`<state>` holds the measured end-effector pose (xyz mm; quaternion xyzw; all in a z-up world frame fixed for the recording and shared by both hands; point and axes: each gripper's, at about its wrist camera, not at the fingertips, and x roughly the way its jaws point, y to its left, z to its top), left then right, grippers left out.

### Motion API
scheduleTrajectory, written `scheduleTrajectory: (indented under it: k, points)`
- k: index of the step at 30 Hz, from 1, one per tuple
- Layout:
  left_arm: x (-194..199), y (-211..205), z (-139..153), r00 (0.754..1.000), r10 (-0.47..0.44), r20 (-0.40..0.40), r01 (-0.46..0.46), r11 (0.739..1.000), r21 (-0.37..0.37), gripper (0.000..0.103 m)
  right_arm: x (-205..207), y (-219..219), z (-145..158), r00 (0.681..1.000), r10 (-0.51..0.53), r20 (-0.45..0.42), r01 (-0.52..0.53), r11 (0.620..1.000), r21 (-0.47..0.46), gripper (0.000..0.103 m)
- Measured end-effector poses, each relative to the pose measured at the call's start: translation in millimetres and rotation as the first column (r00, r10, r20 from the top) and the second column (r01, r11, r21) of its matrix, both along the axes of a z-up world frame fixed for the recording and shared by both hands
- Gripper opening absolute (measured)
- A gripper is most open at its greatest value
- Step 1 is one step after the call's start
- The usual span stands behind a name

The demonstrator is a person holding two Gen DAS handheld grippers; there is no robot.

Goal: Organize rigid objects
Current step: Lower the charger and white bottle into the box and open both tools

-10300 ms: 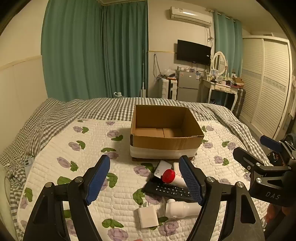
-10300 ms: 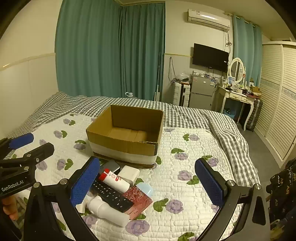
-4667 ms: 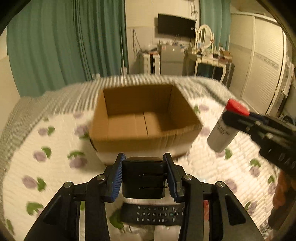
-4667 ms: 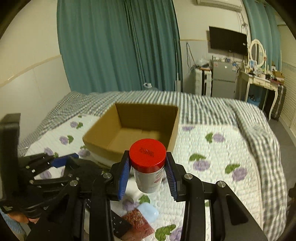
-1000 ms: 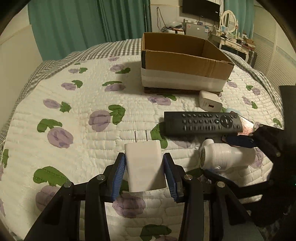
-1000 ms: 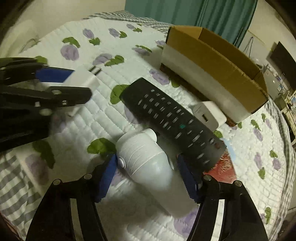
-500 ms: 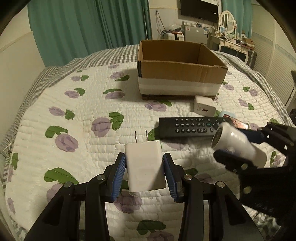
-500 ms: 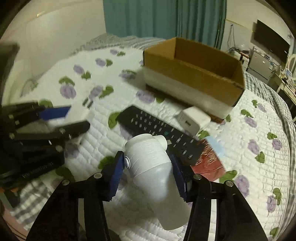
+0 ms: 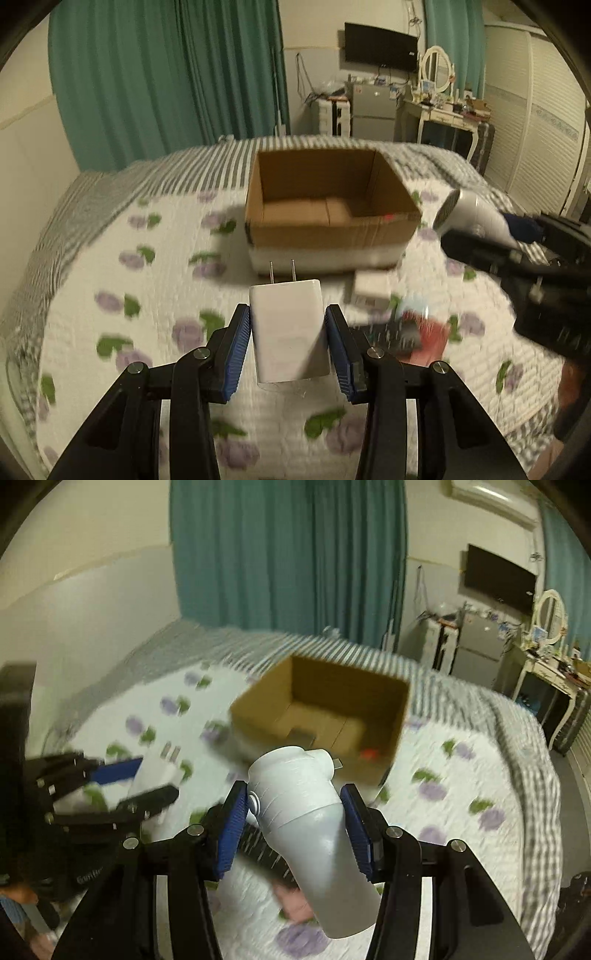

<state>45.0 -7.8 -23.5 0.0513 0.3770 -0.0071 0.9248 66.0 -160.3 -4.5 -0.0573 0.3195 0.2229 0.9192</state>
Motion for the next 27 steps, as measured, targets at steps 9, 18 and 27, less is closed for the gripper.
scheduleTrajectory:
  k: [9, 18, 27]
  points:
    - [73.3, -8.7, 43.5, 0.996, -0.027, 0.089, 0.027, 1.0, 0.004, 0.042, 70.5, -11.9, 46.4, 0.995, -0.06, 0.076, 0.056, 0.997, 0.051, 0.051]
    - [170.3, -12.7, 31.1, 0.997, -0.023, 0.078, 0.021, 0.999, 0.027, 0.042, 148.6, -13.3, 39.1, 0.993, -0.084, 0.08, 0.078, 0.995, 0.066, 0.051]
    - [222.5, -16.4, -23.3, 0.998, -0.059, 0.018, 0.058, 0.998, 0.039, 0.043, 191.7, -29.7, -7.3, 0.994, -0.113, 0.001, 0.113, 0.99, 0.089, 0.051]
